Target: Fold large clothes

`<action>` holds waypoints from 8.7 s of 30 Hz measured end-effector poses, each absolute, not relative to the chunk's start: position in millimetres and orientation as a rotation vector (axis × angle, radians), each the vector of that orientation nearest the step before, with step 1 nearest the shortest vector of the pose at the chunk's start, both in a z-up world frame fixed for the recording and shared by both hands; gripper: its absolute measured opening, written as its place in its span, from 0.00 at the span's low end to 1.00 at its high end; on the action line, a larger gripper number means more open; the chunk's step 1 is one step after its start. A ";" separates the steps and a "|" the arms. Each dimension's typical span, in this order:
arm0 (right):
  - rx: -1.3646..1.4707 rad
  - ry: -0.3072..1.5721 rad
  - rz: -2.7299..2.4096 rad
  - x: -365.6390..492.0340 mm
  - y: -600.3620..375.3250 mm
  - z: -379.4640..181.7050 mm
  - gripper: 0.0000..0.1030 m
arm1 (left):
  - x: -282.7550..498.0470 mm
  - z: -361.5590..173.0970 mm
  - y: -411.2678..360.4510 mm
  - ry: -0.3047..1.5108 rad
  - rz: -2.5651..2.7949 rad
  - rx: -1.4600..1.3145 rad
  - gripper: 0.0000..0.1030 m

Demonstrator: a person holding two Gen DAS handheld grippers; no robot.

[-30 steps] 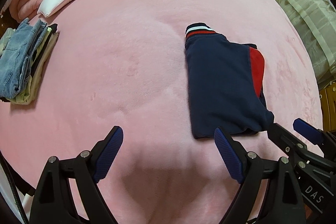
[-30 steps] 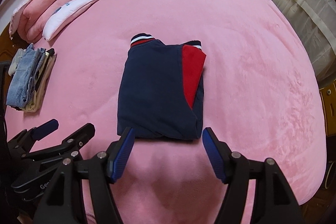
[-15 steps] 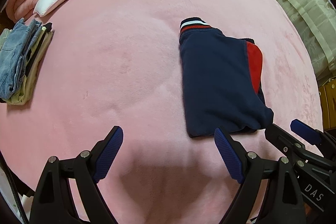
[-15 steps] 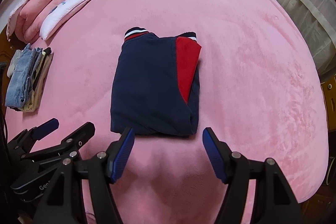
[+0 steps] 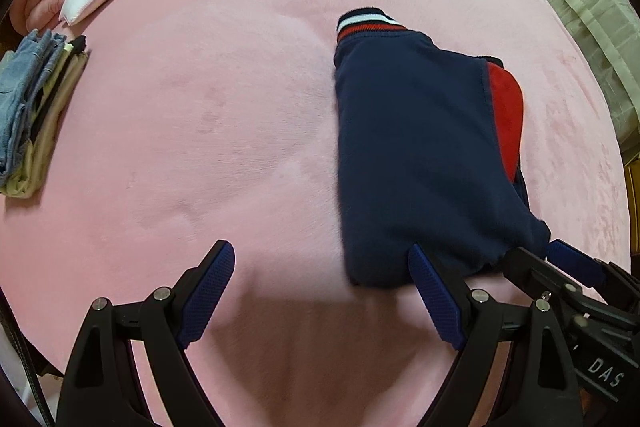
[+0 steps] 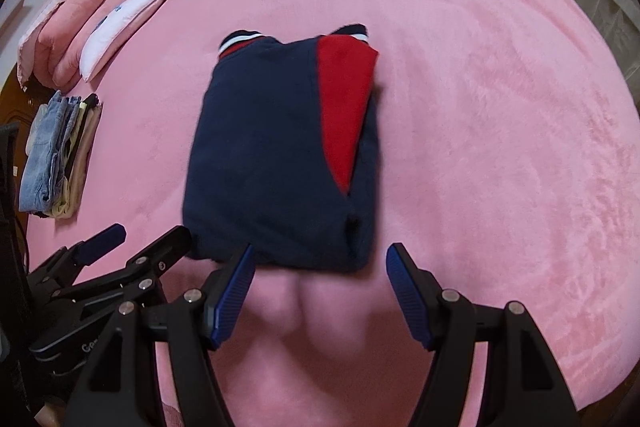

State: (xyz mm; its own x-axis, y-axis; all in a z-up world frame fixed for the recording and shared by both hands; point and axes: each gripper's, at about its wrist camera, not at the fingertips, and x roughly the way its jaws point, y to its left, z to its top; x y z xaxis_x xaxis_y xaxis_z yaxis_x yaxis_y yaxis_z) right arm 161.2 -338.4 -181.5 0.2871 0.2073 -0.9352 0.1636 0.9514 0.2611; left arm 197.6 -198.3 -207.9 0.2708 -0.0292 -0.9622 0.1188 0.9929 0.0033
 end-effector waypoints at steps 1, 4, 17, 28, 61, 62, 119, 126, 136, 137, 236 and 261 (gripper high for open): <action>0.354 1.285 0.031 162.6 -342.8 -185.0 0.67 | 199.2 -210.9 -200.4 1.295 -0.104 0.079 0.85; 0.444 1.281 0.042 165.3 -357.2 -199.7 0.72 | 204.5 -220.0 -204.3 1.307 -0.112 0.068 0.85; 0.831 1.296 0.097 180.6 -394.1 -260.5 0.81 | 237.7 -265.3 -180.1 1.412 -0.259 -0.189 1.00; 1.178 1.246 0.290 214.2 -415.1 -288.7 0.81 | 256.8 -252.0 -151.9 1.353 -0.552 -0.397 0.99; 0.963 1.222 0.390 190.5 -343.6 -216.4 0.29 | 235.9 -203.0 -146.6 1.504 -0.537 -0.506 0.41; 0.958 1.216 0.406 187.7 -336.7 -209.5 0.29 | 230.6 -192.8 -130.1 1.494 -0.533 -0.507 0.41; 0.837 1.166 0.689 400.6 211.5 -200.6 0.39 | 351.1 -115.9 385.5 1.053 -0.186 -0.101 0.52; 0.379 1.048 0.504 386.3 201.0 -130.5 0.50 | 312.1 -79.9 377.4 0.925 -0.047 -0.011 0.74; 0.108 1.034 0.642 355.5 226.8 -120.0 0.49 | 298.4 -104.4 395.8 0.998 0.099 -0.046 0.89; 0.040 1.052 0.596 347.5 230.3 -128.2 0.49 | 296.5 -107.1 399.1 0.994 0.097 -0.070 0.91; 0.108 1.162 -0.098 -61.5 -218.9 56.1 0.94 | -43.4 62.8 -67.3 1.113 -0.043 0.083 0.92; 0.079 1.091 -0.116 -69.7 -226.6 69.6 0.95 | -49.3 69.8 -67.4 1.068 -0.031 0.046 0.99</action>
